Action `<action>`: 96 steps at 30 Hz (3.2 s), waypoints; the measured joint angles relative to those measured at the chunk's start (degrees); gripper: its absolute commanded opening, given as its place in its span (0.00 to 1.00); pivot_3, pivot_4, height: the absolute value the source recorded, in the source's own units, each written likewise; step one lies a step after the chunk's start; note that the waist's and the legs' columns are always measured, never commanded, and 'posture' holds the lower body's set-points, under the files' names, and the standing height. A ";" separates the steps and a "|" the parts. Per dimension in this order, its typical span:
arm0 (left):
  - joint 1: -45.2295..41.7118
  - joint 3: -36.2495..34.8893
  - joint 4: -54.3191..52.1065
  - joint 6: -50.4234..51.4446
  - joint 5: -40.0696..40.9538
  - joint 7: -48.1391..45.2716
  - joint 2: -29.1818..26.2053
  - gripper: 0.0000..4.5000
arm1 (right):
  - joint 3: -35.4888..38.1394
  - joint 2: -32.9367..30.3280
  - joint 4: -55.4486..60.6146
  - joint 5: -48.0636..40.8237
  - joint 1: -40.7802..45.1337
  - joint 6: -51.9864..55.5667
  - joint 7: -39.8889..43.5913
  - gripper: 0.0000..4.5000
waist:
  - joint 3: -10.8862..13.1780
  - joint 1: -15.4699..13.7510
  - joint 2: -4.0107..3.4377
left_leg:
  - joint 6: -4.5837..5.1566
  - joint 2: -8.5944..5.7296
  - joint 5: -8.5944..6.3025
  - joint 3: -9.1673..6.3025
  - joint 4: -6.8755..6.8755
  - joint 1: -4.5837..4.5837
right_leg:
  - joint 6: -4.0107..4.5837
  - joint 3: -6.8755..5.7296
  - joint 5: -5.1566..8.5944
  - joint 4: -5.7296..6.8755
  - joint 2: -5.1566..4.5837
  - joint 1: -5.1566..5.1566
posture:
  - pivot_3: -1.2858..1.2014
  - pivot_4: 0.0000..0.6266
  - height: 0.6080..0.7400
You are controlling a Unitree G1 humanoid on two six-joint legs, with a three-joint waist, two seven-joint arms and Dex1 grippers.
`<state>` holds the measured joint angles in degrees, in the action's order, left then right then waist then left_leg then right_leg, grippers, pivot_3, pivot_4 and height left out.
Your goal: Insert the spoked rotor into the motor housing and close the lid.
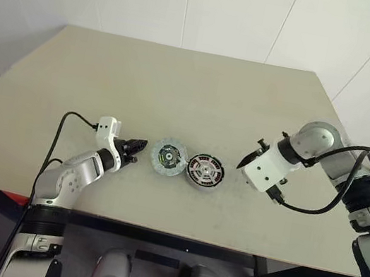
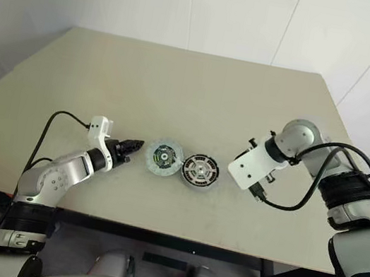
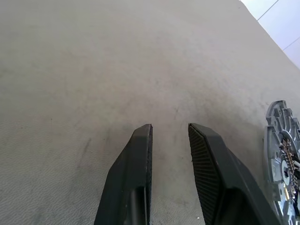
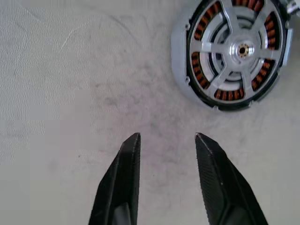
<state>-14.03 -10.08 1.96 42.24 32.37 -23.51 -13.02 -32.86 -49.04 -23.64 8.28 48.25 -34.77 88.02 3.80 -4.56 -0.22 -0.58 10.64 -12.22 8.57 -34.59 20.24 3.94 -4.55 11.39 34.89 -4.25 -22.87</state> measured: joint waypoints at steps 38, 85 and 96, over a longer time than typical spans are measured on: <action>0.78 -0.80 -0.01 -0.02 -0.06 0.30 -0.41 0.29 | 0.03 9.14 -6.40 5.61 -0.50 -5.49 -4.29 0.01 | -0.09 0.67 0.14 | -0.01 0.09 -0.14 -0.02 -0.42 0.21 | 0.06 -0.05 -0.04 0.04 0.00 0.09 | 0.52 0.00 1.00; 2.81 -1.68 -1.32 -0.05 0.03 0.81 -1.67 0.29 | 11.82 16.43 15.02 -9.92 1.75 57.91 -26.40 0.01 | -0.05 -2.82 0.10 | -0.78 -0.02 0.15 0.00 0.34 -0.16 | -0.50 0.05 0.14 -0.12 -0.04 -0.11 | 0.52 0.00 1.00; 0.35 -0.85 0.09 -0.03 -0.11 0.55 -1.17 0.29 | -0.76 6.94 -11.18 5.35 4.12 -3.21 -10.91 0.65 | -0.09 -0.37 0.18 | -0.37 0.02 -0.01 0.02 0.01 0.07 | 0.00 0.01 -0.12 0.03 0.00 -0.03 | 0.52 0.00 1.00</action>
<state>-13.68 -10.93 2.06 42.21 32.26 -22.96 -14.18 -33.62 -42.10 -34.82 13.63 52.37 -37.98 77.11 3.72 -4.94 -0.04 -0.96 10.66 -12.23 8.59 -34.58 20.31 3.95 -4.54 11.27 34.91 -4.25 -22.90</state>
